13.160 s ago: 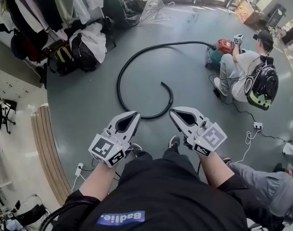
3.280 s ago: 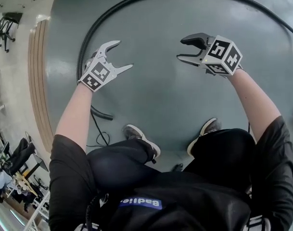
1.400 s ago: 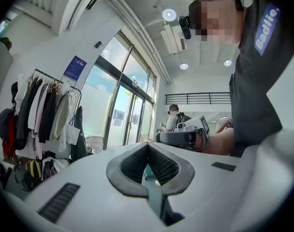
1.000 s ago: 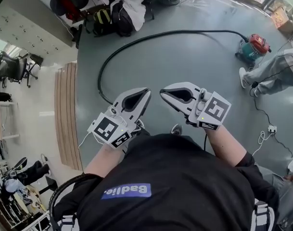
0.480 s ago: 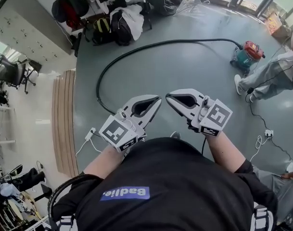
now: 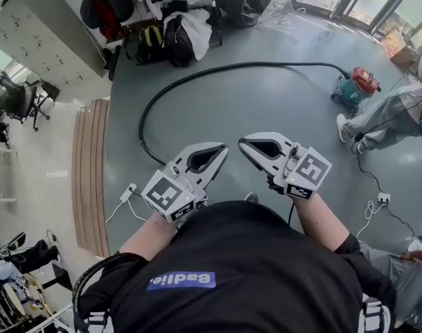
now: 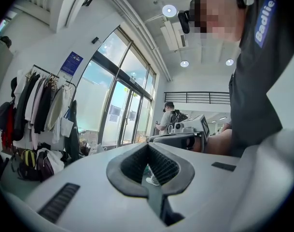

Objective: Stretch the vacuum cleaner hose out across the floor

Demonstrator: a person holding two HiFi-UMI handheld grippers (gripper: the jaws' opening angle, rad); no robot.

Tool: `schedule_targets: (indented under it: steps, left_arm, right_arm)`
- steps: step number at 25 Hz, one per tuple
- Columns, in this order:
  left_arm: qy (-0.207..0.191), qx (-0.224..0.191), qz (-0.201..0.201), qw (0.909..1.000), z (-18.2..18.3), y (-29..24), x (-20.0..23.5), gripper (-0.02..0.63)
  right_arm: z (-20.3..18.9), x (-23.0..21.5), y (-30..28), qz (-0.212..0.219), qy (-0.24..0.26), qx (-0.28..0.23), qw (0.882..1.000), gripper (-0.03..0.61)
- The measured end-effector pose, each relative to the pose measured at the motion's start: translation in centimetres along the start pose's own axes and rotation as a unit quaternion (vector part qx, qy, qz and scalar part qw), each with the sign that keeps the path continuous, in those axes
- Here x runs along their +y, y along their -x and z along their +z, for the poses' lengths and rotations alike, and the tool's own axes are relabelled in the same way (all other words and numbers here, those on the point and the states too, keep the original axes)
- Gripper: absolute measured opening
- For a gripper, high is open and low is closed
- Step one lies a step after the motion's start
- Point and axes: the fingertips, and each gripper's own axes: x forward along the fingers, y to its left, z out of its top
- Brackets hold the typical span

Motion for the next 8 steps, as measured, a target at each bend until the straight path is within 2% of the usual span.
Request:
schedule_targets:
  steps: [8]
  left_arm:
    - [-0.002, 0.002, 0.009, 1.0000, -0.2, 1.6, -0.6, 0.008]
  right_arm:
    - [-0.1, 1.6, 0.0, 0.001, 0.001, 0.001, 1.000, 0.005]
